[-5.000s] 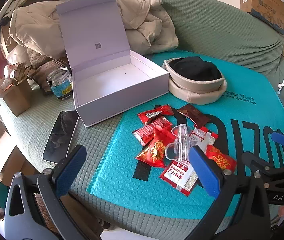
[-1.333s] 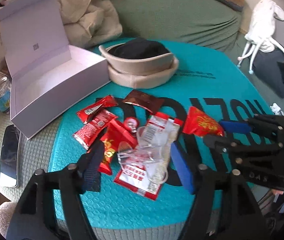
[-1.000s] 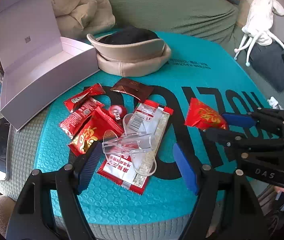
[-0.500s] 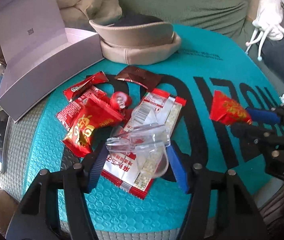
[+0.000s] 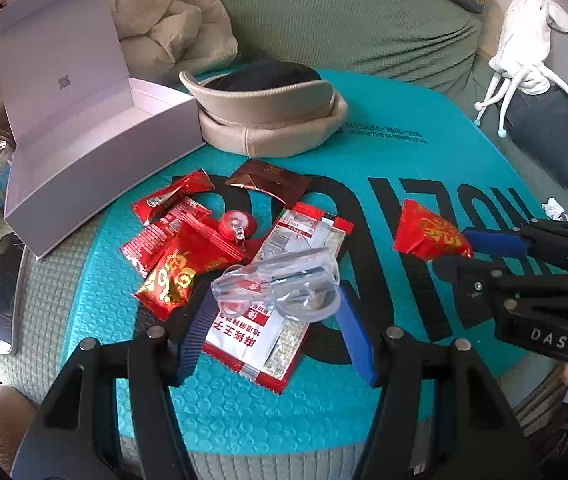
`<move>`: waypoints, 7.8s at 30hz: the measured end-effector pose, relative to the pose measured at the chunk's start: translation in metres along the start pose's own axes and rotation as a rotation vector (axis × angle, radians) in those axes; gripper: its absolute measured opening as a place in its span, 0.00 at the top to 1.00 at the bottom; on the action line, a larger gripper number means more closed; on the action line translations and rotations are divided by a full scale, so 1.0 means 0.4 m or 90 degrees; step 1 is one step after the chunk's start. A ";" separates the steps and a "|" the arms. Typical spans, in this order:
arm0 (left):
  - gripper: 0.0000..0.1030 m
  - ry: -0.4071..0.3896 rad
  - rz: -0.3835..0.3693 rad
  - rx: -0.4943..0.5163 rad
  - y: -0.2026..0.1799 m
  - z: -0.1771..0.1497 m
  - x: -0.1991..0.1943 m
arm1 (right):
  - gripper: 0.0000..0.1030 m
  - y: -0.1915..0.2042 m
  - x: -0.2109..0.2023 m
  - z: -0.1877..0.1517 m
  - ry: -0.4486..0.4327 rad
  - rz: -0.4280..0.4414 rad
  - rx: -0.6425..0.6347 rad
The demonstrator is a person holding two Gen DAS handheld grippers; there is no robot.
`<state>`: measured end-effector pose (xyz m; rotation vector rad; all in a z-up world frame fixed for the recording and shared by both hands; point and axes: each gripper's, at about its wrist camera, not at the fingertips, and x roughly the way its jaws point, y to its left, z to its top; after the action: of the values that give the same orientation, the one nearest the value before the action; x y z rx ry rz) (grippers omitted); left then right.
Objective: Organize objects
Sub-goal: 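Carry clear plastic piece in left tool while right tool carries snack bag toward white box, then lower both held items into the white box and open both tools, then withdraw both tools from the box back toward the snack pile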
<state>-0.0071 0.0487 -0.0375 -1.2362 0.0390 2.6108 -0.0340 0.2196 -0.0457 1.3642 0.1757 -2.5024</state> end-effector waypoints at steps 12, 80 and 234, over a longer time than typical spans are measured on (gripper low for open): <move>0.43 -0.046 0.002 0.011 0.023 0.031 -0.150 | 0.59 0.055 -0.099 0.032 -0.031 0.002 0.015; 0.43 -0.020 0.174 -0.109 0.473 0.133 -0.195 | 0.59 0.513 0.025 0.354 -0.081 0.156 -0.208; 0.29 0.008 0.298 -0.254 0.032 0.085 -0.270 | 0.30 0.202 -0.214 0.262 -0.141 0.145 -0.371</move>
<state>0.0297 0.0176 0.0659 -1.5261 -0.2281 3.1218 -0.0496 0.1339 0.0855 0.8165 0.6079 -2.1474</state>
